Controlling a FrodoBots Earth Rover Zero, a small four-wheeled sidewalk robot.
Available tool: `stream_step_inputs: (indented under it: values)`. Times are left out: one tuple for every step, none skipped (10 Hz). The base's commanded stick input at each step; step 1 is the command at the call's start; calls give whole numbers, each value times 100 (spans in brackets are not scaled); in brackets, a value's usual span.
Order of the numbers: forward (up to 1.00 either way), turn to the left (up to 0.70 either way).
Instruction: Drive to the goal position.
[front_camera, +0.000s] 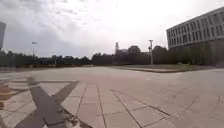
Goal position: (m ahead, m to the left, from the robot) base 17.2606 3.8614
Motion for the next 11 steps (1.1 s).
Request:
stream_step_inputs:
  values:
    - [70, 0]
    - [70, 0]
    - [70, 0]
    - [70, 0]
    - [70, 0]
    - [70, 0]
    - [70, 0]
    - [70, 0]
    - [70, 0]
    - [70, 0]
    - [70, 0]
